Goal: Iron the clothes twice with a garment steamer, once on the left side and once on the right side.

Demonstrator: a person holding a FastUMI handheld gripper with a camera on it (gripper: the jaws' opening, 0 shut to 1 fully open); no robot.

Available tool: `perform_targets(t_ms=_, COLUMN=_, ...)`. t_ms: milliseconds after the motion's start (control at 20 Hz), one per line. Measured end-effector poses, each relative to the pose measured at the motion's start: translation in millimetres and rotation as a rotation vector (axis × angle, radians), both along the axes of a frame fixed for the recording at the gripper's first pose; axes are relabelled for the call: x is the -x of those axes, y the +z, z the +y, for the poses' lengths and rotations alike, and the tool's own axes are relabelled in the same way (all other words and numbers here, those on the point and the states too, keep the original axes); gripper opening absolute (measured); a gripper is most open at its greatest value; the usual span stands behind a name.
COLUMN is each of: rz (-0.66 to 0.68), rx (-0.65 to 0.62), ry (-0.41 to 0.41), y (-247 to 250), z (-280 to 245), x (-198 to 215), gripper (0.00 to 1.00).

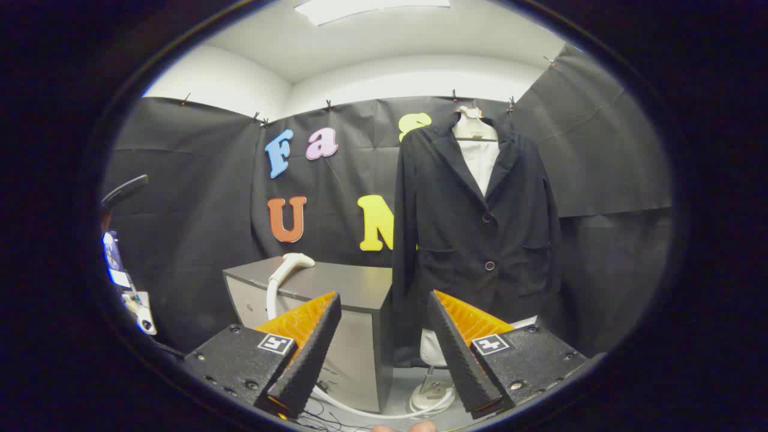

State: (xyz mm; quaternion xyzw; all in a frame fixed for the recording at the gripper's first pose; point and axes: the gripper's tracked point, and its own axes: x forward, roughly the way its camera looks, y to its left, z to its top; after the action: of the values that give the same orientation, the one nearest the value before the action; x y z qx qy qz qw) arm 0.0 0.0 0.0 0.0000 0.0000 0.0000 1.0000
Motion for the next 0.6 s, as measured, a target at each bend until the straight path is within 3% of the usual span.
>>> perform_targets(t_ms=600, rz=0.035, rx=0.019, ry=0.137, y=-18, z=-13, x=-6, gripper=0.93)
